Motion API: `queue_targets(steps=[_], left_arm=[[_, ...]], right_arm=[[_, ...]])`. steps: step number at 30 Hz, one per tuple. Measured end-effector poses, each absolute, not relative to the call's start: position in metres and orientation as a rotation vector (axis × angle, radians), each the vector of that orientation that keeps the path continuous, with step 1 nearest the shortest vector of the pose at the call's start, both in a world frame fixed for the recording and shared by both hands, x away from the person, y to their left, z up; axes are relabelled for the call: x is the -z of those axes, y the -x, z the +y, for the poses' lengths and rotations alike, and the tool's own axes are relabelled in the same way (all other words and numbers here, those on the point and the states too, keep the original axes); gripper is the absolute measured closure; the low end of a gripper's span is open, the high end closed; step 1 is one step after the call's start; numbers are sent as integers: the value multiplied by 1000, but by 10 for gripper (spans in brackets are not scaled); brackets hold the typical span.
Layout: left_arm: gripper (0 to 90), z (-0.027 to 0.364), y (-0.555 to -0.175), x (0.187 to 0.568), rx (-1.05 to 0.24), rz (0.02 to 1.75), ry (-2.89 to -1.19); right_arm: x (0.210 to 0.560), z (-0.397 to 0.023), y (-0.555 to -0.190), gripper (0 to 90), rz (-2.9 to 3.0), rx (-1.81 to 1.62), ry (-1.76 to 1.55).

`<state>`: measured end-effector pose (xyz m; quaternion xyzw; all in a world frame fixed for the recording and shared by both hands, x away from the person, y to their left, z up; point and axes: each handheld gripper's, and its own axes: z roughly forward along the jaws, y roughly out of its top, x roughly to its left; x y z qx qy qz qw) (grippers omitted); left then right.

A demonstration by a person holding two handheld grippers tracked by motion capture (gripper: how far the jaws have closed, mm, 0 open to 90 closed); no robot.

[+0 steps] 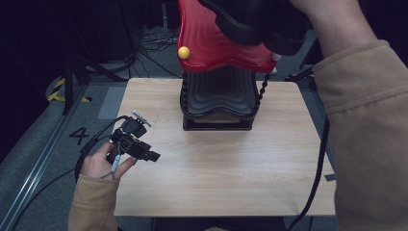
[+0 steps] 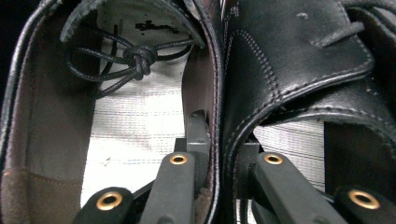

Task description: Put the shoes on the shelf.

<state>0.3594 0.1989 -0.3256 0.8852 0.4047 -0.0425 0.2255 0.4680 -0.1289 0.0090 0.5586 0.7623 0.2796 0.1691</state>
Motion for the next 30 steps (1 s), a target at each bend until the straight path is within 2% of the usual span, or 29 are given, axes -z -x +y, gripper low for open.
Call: queue_targets(steps=[13, 22, 30], left_arm=[[471, 215, -362, 327, 120, 1139, -2408], [470, 219, -360, 323, 115, 1131, -2392], [470, 218, -360, 323, 122, 1131, -2392]], right_arm=[[-3, -99, -513, 819, 2028, -748, -1607], [28, -85, -538, 804, 2013, -710, -1673], [45, -76, -544, 792, 1994, -708, -1672]])
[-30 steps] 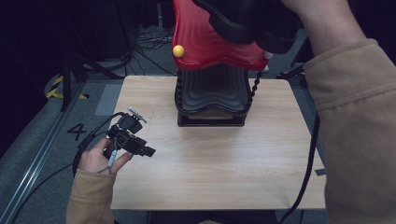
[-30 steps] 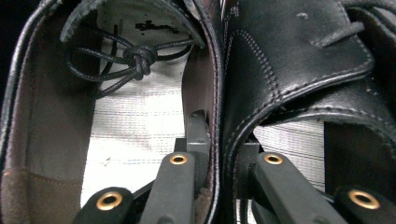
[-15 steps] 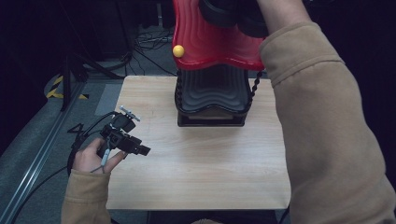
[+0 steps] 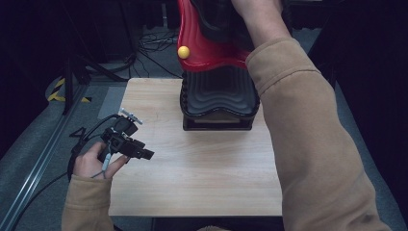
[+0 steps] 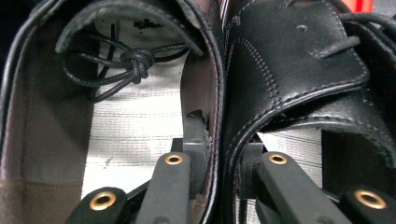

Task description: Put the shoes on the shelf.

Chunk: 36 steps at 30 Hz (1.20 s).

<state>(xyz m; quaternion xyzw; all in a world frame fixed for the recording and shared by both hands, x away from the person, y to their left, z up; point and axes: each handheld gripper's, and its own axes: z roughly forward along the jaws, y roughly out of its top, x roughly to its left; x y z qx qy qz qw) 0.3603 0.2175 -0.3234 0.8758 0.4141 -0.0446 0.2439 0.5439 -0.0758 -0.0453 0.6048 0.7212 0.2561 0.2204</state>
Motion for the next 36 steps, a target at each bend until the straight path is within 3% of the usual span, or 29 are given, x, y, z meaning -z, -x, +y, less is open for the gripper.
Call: queue_targets(steps=[15, 26, 36], left_arm=[[470, 216, -360, 323, 120, 1126, -2394], [468, 212, -360, 321, 118, 1116, -2401], [466, 204, -361, 319, 117, 1100, -2411]], right_arm=[[79, -68, -552, 757, 2055, -638, -1671], [83, -75, -545, 494, 2137, -751, -1632], [63, -102, -518, 445, 2130, -867, -1582]])
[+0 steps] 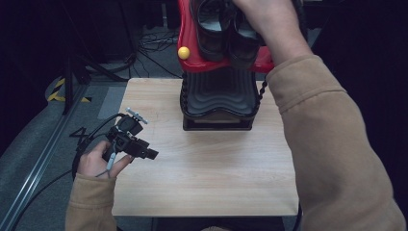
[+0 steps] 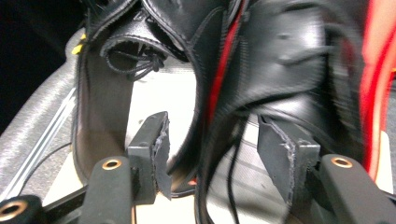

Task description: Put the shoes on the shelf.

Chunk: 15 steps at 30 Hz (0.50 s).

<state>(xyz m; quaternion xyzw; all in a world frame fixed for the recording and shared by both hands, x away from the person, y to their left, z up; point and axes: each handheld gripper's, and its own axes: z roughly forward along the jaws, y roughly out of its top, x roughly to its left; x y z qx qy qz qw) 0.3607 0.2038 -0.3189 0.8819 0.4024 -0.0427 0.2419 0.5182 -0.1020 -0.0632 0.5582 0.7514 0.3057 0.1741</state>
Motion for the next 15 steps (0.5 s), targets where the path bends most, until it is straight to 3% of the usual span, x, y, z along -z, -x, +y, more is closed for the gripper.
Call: queue_targets(steps=[15], left_arm=[[465, 195, -363, 319, 98, 1100, -2419]], right_arm=[[44, -194, -466, 409, 2159, -907, -1459]])
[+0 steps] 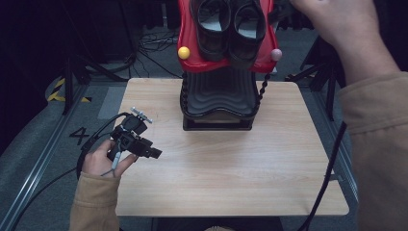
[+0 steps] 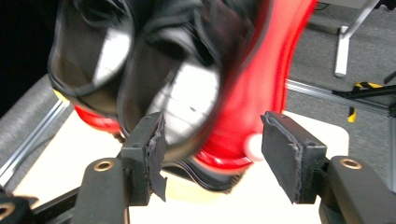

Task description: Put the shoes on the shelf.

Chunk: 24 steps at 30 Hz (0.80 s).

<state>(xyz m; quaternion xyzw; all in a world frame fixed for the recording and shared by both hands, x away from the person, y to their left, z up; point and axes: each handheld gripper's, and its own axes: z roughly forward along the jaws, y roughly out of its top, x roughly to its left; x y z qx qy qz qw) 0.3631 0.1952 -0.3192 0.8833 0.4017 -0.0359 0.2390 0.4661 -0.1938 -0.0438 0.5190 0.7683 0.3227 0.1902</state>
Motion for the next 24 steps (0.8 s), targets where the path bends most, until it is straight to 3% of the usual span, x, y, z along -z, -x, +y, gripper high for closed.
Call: queue_targets(steps=[12, 24], left_arm=[[464, 203, -359, 318, 83, 1141, -2400], [460, 208, -357, 312, 53, 1147, -2374]], right_arm=[[65, -259, -420, 387, 2246, -899, -1397], [91, -288, -398, 366, 2283, -899, -1357]])
